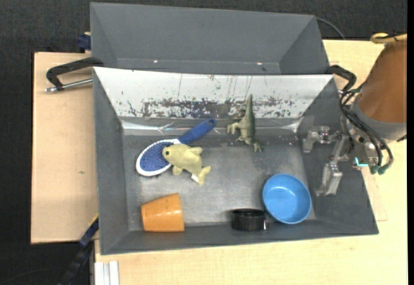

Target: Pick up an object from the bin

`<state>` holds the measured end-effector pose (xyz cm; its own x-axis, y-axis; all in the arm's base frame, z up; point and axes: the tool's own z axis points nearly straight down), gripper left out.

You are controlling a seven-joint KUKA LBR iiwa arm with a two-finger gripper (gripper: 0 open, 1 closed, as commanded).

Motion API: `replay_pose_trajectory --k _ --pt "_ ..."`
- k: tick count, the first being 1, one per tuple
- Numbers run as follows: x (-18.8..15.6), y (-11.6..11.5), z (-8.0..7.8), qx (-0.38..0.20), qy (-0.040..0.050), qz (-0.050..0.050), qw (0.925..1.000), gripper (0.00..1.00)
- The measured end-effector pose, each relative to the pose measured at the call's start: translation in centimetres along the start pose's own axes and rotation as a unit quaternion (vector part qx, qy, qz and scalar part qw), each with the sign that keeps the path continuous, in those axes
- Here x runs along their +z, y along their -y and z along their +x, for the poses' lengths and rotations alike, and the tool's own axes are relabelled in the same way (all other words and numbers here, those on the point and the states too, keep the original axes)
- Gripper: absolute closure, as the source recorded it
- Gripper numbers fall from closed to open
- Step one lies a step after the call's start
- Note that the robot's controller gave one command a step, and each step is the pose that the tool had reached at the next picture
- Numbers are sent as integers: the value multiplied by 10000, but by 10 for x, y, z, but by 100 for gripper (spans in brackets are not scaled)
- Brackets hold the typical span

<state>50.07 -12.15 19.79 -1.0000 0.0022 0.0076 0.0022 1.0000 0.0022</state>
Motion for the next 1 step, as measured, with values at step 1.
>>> replay_pose_trajectory --k 1 --pt "130 -37 -2 -331 1 -7 9995 0"
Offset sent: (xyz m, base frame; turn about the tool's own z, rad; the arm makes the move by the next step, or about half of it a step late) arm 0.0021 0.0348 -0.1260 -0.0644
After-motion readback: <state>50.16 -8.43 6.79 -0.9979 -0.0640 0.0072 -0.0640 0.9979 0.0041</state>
